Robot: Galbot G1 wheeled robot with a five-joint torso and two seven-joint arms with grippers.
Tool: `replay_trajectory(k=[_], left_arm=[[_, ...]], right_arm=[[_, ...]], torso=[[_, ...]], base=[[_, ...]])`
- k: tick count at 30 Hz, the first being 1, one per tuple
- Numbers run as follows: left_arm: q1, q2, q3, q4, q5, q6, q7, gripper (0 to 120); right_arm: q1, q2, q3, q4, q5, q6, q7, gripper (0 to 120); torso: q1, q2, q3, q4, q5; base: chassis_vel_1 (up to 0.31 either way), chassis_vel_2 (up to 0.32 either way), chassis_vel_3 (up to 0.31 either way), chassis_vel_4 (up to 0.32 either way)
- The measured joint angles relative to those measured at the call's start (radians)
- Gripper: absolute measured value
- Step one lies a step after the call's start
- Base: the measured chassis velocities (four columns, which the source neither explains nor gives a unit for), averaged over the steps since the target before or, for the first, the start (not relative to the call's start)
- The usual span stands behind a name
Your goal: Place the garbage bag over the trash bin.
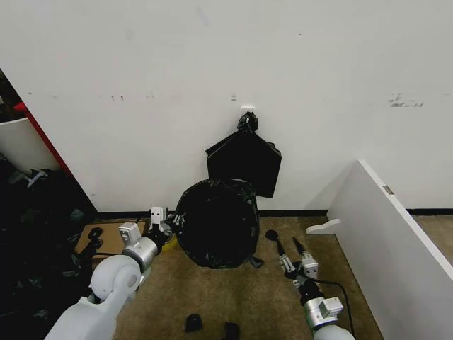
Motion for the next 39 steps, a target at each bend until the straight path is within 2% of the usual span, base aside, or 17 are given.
replay_trajectory(k=[1, 3, 4, 8, 11, 15, 18, 20, 26, 28, 32, 34, 36, 39], left_arm=[[-0.001, -0.004, 0.003, 0.005, 0.009, -0.006, 0.002, 0], [-0.001, -0.007, 0.004, 0.007, 0.016, -0.012, 0.004, 0], [0.002, -0.010, 0.007, 0.010, 0.031, -0.026, 0.008, 0], [0.014, -0.024, 0.016, 0.021, 0.088, -0.113, 0.016, 0], [0.018, -0.035, 0.022, 0.025, 0.107, -0.162, 0.018, 0], [0.020, -0.063, 0.036, 0.037, 0.123, -0.219, 0.020, 0], [0.009, -0.085, 0.057, 0.053, 0.125, -0.225, 0.015, 0], [0.009, -0.092, 0.064, 0.056, 0.126, -0.224, 0.014, 0], [0.011, -0.122, 0.111, 0.085, 0.155, -0.217, 0.010, 0], [0.010, -0.124, 0.115, 0.087, 0.157, -0.216, 0.010, 0], [0.009, -0.129, 0.123, 0.089, 0.160, -0.212, 0.008, 0], [0.010, -0.131, 0.127, 0.089, 0.162, -0.211, 0.007, 0], [0.011, -0.131, 0.128, 0.089, 0.164, -0.211, 0.007, 0], [0.014, -0.133, 0.131, 0.088, 0.173, -0.211, 0.007, 0]], right_arm=[[-0.012, 0.000, -0.008, 0.060, 0.015, -0.024, 0.037, 74], [-0.018, 0.000, -0.013, 0.090, 0.021, -0.031, 0.044, 77], [-0.028, -0.003, -0.028, 0.155, 0.026, -0.036, 0.030, 83], [-0.025, -0.008, -0.085, 0.272, -0.034, -0.058, -0.093, 98], [-0.003, -0.005, -0.123, 0.295, -0.077, -0.115, -0.095, 99], [0.068, 0.015, -0.209, 0.292, -0.096, -0.244, -0.011, 88], [0.110, 0.042, -0.266, 0.273, -0.111, -0.332, 0.053, 73], [0.130, 0.051, -0.288, 0.260, -0.114, -0.363, 0.076, 70], [0.244, 0.122, -0.360, 0.155, -0.190, -0.453, 0.206, 44], [0.253, 0.129, -0.366, 0.147, -0.208, -0.459, 0.214, 43], [0.310, 0.162, -0.401, 0.098, -0.280, -0.551, 0.309, 23], [0.345, 0.184, -0.419, 0.069, -0.271, -0.601, 0.373, 15], [0.357, 0.192, -0.424, 0.060, -0.262, -0.614, 0.391, 11], [0.396, 0.207, -0.444, 0.048, -0.188, -0.661, 0.439, 0]], torso=[[0.000, 0.000, 0.000, -0.0001, -0.0002], [0.000, 0.000, 0.000, -0.0002, -0.0002], [0.000, 0.000, 0.000, -0.0004, 0.0001], [0.000, 0.000, 0.000, 0.0000, -0.0002], [0.000, 0.000, 0.000, -0.0003, -0.0002], [0.000, 0.000, 0.000, 0.0002, 0.0001], [0.000, 0.000, 0.000, -0.0005, -0.0003], [0.000, 0.000, 0.000, -0.0006, 0.0001], [0.000, 0.000, 0.000, -0.0001, -0.0002], [0.000, 0.000, 0.000, -0.0003, -0.0001], [0.000, 0.000, 0.000, -0.0002, 0.0000], [0.000, 0.000, 0.000, -0.0002, -0.0001], [0.000, 0.000, 0.000, -0.0001, 0.0000], [0.000, 0.000, 0.000, -0.0002, -0.0002]], base=[[0.000, 0.000, 0.000, 0.000], [0.000, 0.000, 0.000, 0.000], [0.000, 0.000, 0.000, 0.000], [0.000, 0.000, 0.000, 0.000], [0.000, 0.000, 0.000, 0.000], [0.000, 0.000, 0.000, 0.000], [0.000, 0.000, 0.000, 0.000], [0.000, 0.000, 0.000, 0.000], [0.000, 0.000, 0.000, 0.000], [0.000, 0.000, 0.000, 0.000], [0.000, 0.000, 0.000, 0.000], [0.000, 0.000, 0.000, 0.000], [0.000, 0.000, 0.000, 0.000], [0.000, 0.000, 0.000, 0.000]])
